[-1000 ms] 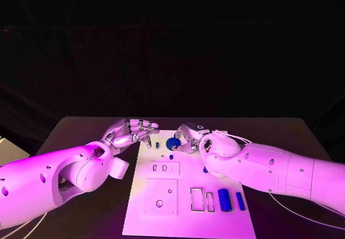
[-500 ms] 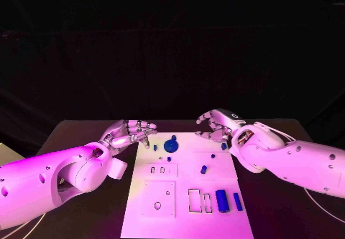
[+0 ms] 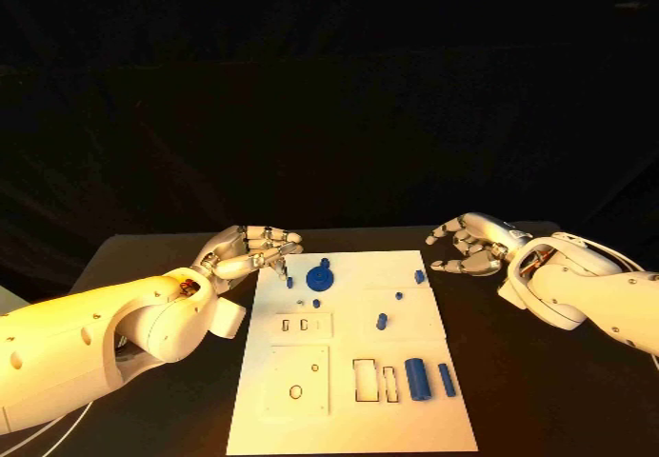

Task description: Assemble the parts on the task board

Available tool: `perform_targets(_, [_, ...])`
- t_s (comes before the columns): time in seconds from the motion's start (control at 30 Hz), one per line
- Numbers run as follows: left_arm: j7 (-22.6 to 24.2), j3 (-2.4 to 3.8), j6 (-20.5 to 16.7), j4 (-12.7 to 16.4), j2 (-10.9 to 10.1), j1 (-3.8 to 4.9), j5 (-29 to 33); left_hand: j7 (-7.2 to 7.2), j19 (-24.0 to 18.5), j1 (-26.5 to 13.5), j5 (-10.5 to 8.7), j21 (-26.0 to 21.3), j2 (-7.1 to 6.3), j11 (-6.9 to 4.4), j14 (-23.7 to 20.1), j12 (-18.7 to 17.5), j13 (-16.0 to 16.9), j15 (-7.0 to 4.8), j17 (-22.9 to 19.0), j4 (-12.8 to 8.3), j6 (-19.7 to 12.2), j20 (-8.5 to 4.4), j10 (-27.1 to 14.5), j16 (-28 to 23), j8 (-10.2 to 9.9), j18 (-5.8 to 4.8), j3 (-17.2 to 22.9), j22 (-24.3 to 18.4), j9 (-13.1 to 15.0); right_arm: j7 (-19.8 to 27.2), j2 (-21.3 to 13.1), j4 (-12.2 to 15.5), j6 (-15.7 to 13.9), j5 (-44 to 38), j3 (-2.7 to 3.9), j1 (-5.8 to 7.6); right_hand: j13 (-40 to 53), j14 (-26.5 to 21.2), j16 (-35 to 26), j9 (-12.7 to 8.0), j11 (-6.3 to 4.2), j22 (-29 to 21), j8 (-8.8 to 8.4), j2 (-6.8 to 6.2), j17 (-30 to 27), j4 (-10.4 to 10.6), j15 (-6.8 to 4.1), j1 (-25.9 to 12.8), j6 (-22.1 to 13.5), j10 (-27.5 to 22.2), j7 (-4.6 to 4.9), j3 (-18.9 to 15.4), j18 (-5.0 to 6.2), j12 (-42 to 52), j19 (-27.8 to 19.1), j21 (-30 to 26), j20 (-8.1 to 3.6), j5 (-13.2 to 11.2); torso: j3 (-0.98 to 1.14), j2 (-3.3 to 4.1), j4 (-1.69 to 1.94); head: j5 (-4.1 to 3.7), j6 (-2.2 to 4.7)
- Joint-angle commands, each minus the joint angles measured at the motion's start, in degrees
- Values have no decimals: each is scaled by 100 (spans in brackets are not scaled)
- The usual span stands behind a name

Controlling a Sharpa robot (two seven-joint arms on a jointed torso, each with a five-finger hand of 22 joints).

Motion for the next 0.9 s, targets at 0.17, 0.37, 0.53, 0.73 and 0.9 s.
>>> perform_targets(0.17, [60,3,123,-25,29,0,4,3,-21,22,-17,29,11,-15,-39,-35,9,16,-8,3,-50,2,-36,34,0,82,36,6,9,326,53,-260,462,52,-13,-182,1034,494,18,-10,-1,1510,-51,7,1036,-39,-10,117,-46,118,7,13,-82,-11,600,25,7,40,2,7,10,-5,-38])
perform_targets(0.37, [60,2,134,-41,38,-2,2,3,-21,22,-17,29,11,-15,-39,-35,9,16,-8,3,-50,2,-36,34,0,82,36,6,9,303,217,-484,409,-10,-15,-286,1038,494,18,-11,0,1510,-54,18,1036,-41,-9,132,-49,122,8,20,-82,-7,600,25,7,47,19,13,24,-4,-48])
perform_targets(0.53, [61,2,143,-47,43,-4,1,3,-21,22,-17,29,11,-15,-39,-35,9,16,-8,3,-50,2,-36,34,0,82,36,6,9,254,411,-690,268,-157,-20,-354,1050,496,20,-16,10,1510,-68,37,1045,22,-2,80,-54,134,18,-18,-82,6,600,25,11,25,8,13,28,6,-56])
perform_targets(0.73, [59,1,144,-51,33,-5,0,3,-21,22,-17,29,11,-15,-39,-35,9,16,-8,3,-50,2,-36,34,0,82,36,6,9,133,559,-845,129,-350,-22,-419,1055,494,17,-14,14,1510,-63,82,1036,61,2,61,-33,141,25,-14,-82,12,600,25,14,33,10,14,36,25,-81])
perform_targets(0.9, [56,1,137,-55,19,-6,0,3,-21,22,-17,29,11,-15,-39,-35,9,16,-8,3,-50,2,-36,34,0,82,36,6,9,81,619,-916,79,-408,-22,-445,1058,494,17,-14,17,1510,-63,97,1036,78,4,49,-28,145,28,-14,-82,16,600,25,15,34,9,13,25,38,-75])
